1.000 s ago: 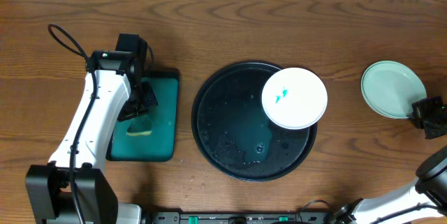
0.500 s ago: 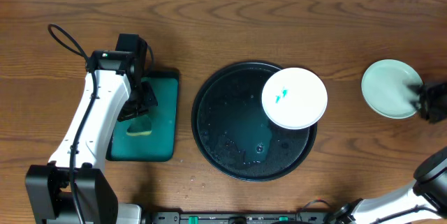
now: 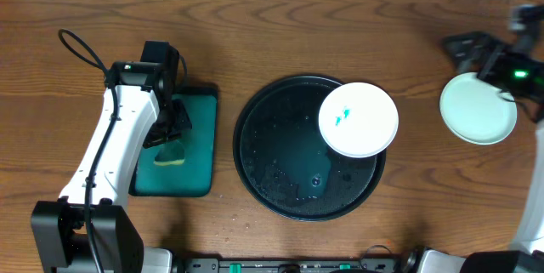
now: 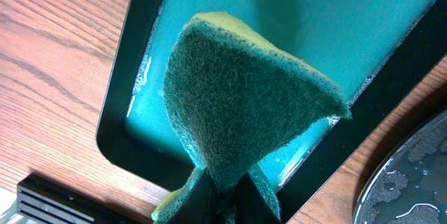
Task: Clean dirty plates on tray and stack at the side
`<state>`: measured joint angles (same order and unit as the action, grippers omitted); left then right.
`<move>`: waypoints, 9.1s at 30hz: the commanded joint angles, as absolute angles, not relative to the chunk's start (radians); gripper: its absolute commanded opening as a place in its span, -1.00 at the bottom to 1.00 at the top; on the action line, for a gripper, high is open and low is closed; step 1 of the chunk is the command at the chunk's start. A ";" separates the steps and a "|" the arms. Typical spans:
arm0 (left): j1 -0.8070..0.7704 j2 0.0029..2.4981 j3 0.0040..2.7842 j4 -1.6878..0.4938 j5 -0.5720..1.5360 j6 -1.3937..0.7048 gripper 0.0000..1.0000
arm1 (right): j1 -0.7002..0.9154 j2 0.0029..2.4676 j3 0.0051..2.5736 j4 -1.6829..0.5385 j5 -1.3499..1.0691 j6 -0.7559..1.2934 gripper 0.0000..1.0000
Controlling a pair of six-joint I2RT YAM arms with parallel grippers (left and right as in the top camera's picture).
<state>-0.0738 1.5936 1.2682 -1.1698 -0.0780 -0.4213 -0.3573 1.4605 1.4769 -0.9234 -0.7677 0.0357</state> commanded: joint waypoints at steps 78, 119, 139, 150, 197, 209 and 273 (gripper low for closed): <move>-0.070 1.648 0.840 -0.649 0.027 -0.421 -0.85 | 0.292 1.966 1.182 -0.894 -0.222 0.287 -0.98; -0.415 1.586 1.045 -0.559 0.591 -0.489 -0.85 | 0.387 1.966 1.182 -0.859 -0.244 0.301 -0.97; -0.436 1.970 1.087 -0.483 0.529 -0.637 -0.86 | 0.480 1.966 1.182 -0.845 -0.237 0.376 -0.97; -0.534 1.970 1.099 -0.218 0.847 -0.746 -0.86 | 0.481 1.966 1.182 -0.847 -0.237 0.358 -0.97; -0.561 1.967 1.133 -0.648 0.812 -0.450 -0.86 | 0.481 1.966 1.182 -0.875 -0.237 0.359 -0.97; -0.502 1.968 1.133 -0.353 0.513 -0.709 -0.85 | 0.482 1.966 1.182 -0.902 -0.245 0.363 -0.97; -0.025 1.808 1.129 -0.854 -0.117 -0.438 -0.86 | 0.479 1.966 1.182 -0.891 -0.244 0.366 -0.97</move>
<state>-0.0242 1.8069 1.1389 -0.8528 -0.1043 -0.4488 0.4614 1.9366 1.2068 -0.8852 -0.2893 0.3714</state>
